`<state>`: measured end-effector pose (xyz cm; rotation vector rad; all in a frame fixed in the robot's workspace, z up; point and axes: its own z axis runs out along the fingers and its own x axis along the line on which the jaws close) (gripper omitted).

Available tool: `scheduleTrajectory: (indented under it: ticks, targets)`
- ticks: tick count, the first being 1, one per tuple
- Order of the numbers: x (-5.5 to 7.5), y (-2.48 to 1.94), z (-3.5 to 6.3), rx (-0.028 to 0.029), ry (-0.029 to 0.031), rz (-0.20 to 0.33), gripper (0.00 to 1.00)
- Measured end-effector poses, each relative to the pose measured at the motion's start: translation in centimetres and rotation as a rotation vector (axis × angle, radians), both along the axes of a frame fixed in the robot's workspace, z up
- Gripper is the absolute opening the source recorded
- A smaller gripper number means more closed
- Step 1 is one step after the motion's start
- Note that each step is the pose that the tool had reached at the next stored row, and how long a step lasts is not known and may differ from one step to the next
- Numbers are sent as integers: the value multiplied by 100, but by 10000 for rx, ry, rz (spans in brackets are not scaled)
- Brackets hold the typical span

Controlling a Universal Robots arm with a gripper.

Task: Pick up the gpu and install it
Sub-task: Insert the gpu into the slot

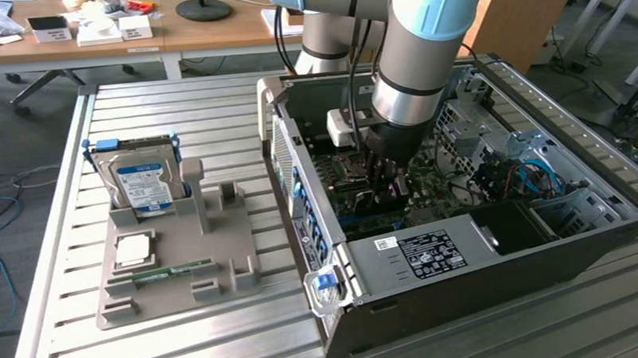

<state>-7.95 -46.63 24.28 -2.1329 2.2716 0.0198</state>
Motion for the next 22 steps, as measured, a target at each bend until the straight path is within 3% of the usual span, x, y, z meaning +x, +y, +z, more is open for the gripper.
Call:
scheduleTrajectory:
  ticks: [13,15,22]
  targets:
    - [1,3,20,21,-11,0,27]
    - [0,0,47,-1,0,0,27]
    - [-6,3,49,-1,0,2,27]
